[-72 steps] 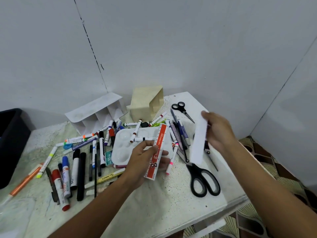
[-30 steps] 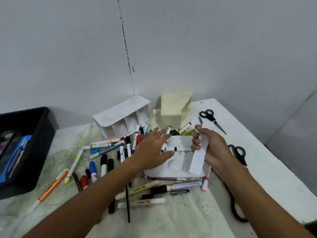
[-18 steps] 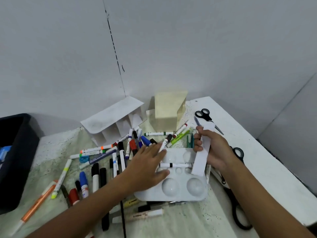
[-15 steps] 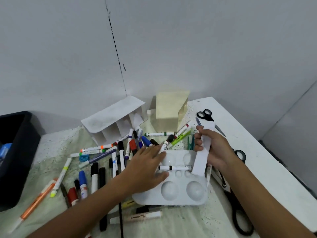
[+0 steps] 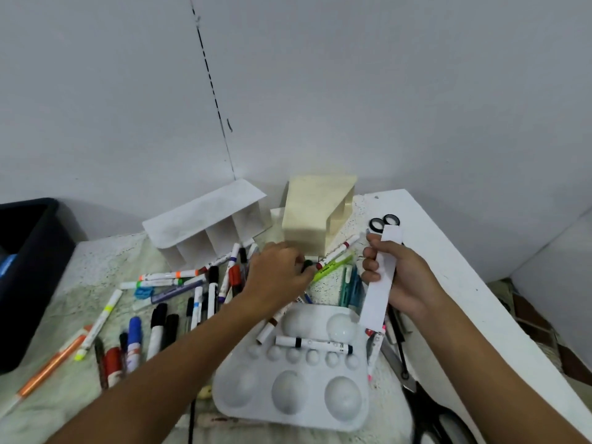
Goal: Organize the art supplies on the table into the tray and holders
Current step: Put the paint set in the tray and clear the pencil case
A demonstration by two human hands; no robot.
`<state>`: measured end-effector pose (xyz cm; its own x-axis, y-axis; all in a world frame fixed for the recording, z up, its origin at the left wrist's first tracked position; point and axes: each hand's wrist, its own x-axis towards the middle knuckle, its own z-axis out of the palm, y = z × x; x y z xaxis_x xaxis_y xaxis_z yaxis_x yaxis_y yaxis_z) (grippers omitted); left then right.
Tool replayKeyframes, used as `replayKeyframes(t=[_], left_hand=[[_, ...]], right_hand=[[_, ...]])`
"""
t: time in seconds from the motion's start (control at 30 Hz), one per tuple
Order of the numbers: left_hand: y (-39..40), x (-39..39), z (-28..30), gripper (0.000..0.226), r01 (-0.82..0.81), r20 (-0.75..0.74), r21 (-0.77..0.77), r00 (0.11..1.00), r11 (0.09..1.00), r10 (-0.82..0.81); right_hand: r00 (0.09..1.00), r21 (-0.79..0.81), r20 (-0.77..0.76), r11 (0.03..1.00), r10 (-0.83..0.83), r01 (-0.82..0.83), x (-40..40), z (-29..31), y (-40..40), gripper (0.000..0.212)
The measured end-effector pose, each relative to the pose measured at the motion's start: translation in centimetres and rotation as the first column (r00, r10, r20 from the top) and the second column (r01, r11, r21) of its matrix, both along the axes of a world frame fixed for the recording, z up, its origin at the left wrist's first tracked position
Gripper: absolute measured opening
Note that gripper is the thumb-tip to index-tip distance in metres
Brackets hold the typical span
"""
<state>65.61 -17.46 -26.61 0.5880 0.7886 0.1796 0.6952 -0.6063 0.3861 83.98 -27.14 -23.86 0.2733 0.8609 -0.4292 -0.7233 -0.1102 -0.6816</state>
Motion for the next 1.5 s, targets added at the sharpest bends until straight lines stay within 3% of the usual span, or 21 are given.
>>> replayKeyframes(t=[0.1,0.23,0.33,0.4,0.47,0.6,0.67,0.8,0.9,0.97,1.07,1.17,1.37,1.5], left_hand=[[0.6,1.6,-0.2,0.036,-0.093,-0.111,-0.020,0.990,0.995,0.090],[0.3,2.0,0.4,0.027,-0.132,-0.125,-0.052,0.984,0.990,0.125],[-0.5,1.3,1.4,0.020,-0.070,0.069,-0.139,0.994,0.988,0.080],[-1.5,0.7,2.8,0.012,0.045,0.285,-0.216,0.958,0.975,0.019],[-2.8,0.1,4.1,0.013,0.145,0.398,-0.247,0.917,0.958,-0.037],[-4.4,-0.9,5.0,0.016,0.179,0.467,-0.343,0.884,0.922,0.002],[-4.6,-1.4,4.9,0.015,0.131,0.465,-0.294,0.885,0.947,0.022],[-4.4,-4.1,4.5,0.011,0.043,0.478,-0.127,0.878,0.991,0.023],[-3.4,-7.8,3.0,0.022,-0.055,0.326,0.002,0.944,0.999,0.051],[-2.9,-11.0,1.5,0.039,-0.082,0.122,0.101,0.990,0.992,0.069],[-3.5,-14.9,-0.4,0.073,-0.014,-0.246,-0.078,0.969,0.997,-0.005],[-5.0,-16.1,-1.5,0.083,0.007,-0.434,-0.180,0.897,0.984,-0.086],[-6.0,-15.1,-2.4,0.071,-0.014,-0.418,-0.096,0.908,0.995,-0.028],[-6.0,-16.1,-2.7,0.068,-0.065,-0.231,-0.055,0.972,0.996,0.051]], right_hand=[[1.000,-0.010,0.003,1.000,-0.014,0.014,0.9,0.0,-0.1,0.011],[1.000,-0.014,-0.030,1.000,0.010,-0.010,0.9,0.0,-0.2,0.013],[0.997,-0.014,-0.057,0.999,0.046,-0.047,-0.5,0.1,-0.4,0.014],[0.991,0.014,-0.107,0.997,0.081,-0.079,-1.9,0.0,-0.5,0.013],[0.981,0.027,-0.154,0.993,0.119,-0.116,-3.6,-0.2,-0.4,0.013],[0.898,0.097,-0.373,0.972,0.234,-0.213,-6.6,0.0,-0.3,0.041],[0.861,0.129,-0.439,0.966,0.258,-0.224,-7.4,0.3,-0.3,0.035],[0.899,0.081,-0.340,0.961,0.277,-0.265,-8.6,0.3,0.2,0.014],[0.927,0.007,-0.248,0.958,0.280,-0.287,-9.4,0.4,0.7,0.003],[0.934,-0.013,-0.240,0.961,0.265,-0.277,-9.9,0.4,1.1,0.014],[0.939,-0.026,-0.234,0.964,0.252,-0.265,-10.7,0.4,1.6,0.013],[0.941,-0.030,-0.180,0.955,0.286,-0.296,-11.8,0.2,2.2,0.013],[0.913,-0.038,-0.162,0.922,0.375,-0.386,-14.2,-0.2,2.9,0.012],[0.916,-0.038,-0.154,0.924,0.370,-0.380,-14.3,-0.2,3.3,0.011]])
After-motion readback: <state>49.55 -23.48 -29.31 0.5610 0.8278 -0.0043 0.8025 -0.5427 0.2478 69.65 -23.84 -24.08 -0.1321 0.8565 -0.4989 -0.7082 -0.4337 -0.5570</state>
